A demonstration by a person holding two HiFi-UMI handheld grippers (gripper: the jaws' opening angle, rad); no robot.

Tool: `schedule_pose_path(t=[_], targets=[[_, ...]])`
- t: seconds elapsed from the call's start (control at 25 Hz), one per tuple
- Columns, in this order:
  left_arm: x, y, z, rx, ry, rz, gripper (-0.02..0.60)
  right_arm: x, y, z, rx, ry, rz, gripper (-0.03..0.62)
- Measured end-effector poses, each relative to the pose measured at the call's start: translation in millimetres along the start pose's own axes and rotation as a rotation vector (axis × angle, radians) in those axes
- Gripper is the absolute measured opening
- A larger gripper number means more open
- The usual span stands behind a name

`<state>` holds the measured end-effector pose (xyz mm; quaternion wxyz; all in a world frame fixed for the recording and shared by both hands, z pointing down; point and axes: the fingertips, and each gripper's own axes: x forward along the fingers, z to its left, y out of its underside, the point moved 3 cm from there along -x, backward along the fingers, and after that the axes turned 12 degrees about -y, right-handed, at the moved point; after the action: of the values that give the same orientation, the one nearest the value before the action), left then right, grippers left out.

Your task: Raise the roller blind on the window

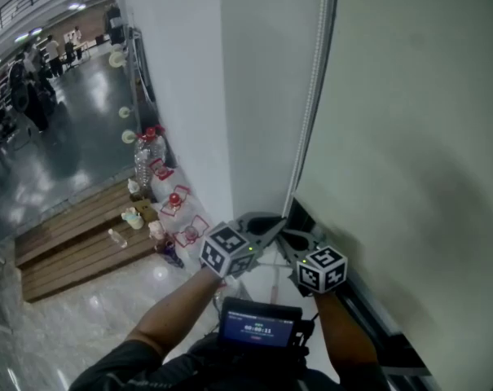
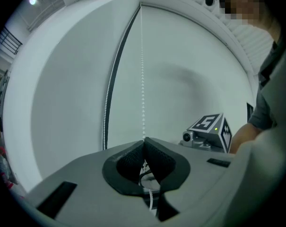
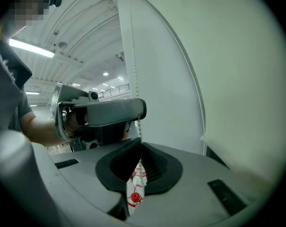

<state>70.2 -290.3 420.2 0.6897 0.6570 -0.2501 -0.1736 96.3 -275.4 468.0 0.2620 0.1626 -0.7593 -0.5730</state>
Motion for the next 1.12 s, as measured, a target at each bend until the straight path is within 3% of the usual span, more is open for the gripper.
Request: schedule_pose_path(t=[0.08, 0.24, 0.44, 0.6, 0.72, 0.92, 1.0, 1.12], targets=[[-1, -4, -1, 0.005, 0.002, -0.003, -0.002, -6, -2, -1, -0.037, 0.032, 0.040, 0.006], [-3, -2, 7, 0.005, -0.012, -0.006, -0.002, -27, -11, -9, -0.100, 0.086, 0.096, 0.095], [-3, -2, 7, -0.007, 0.004, -0.017, -0.002, -54, -75, -7, -0.159, 0.110, -0.037, 0.095], [-3, 0, 2, -0.012, 0.024, -0.013, -0.002, -57, -141, 12, -0.204, 0.026, -0.199, 0.126], [-4, -3, -6, -0.009, 0.043, -0.014, -0.002, -58, -184, 29, -0.236, -0.047, -0.303, 0.126], [-8, 0, -11, 0.006, 0.056, -0.004, -0.002, -48, -216, 43, -0.317, -0.084, -0.304, 0.126], [-8, -2, -12, 0.009, 0.053, -0.011, -0.002, -46, -218, 45, -0.332, -0.088, -0.280, 0.014], [-7, 3, -7, 0.010, 0.049, 0.003, -0.002, -46, -216, 43, -0.328, -0.102, -0.278, 0.009]])
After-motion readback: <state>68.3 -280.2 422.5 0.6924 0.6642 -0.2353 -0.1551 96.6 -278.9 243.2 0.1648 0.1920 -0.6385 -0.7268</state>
